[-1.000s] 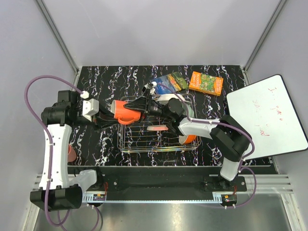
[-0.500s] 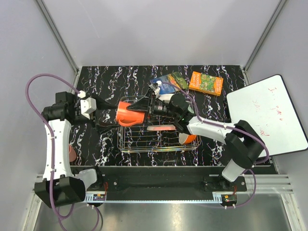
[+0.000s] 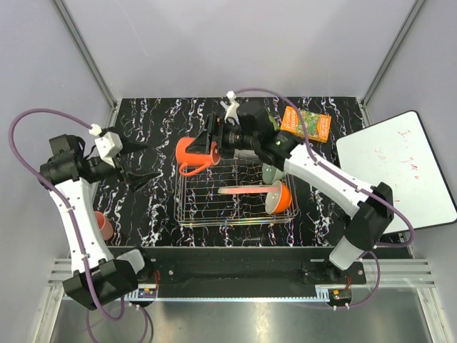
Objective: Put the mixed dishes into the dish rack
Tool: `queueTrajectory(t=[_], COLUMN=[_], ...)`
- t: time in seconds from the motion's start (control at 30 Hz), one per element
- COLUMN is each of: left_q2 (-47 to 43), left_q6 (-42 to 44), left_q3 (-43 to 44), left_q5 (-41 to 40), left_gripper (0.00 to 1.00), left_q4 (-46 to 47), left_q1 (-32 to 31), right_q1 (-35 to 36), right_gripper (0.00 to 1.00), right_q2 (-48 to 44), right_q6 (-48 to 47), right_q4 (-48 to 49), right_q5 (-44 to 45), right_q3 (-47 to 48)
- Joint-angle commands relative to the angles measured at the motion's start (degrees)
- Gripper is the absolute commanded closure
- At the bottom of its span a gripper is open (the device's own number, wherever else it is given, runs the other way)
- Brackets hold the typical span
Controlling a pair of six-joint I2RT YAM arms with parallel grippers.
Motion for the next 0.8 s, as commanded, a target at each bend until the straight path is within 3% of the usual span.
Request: queueTrajectory(t=[0.0,0.23,0.77], left_q2=[0.5,3.2,2.0], left_q6=[-23.2,-23.4,-17.5], left_q3=[3.3,5.2,-0.8], left_q5=[-5.2,-18.5,-19.6], left_gripper=[0.01,0.01,0.01], left_q4=[4.2,-2.4,-2.8], left_q1=[2.3,2.8,6.2], right_q1=[-0.2,2.0,7.5], right_gripper=[1.00,1.00,1.00], right_q2=[4.2,15.6,45.7], right_q6=[-16.9,-24.9,-34.4], right_q4=[-19.8,-30.7,-51.2], right_q5=[13.3,25.6,38.0], right_q3=[12.6,23.7,62.6])
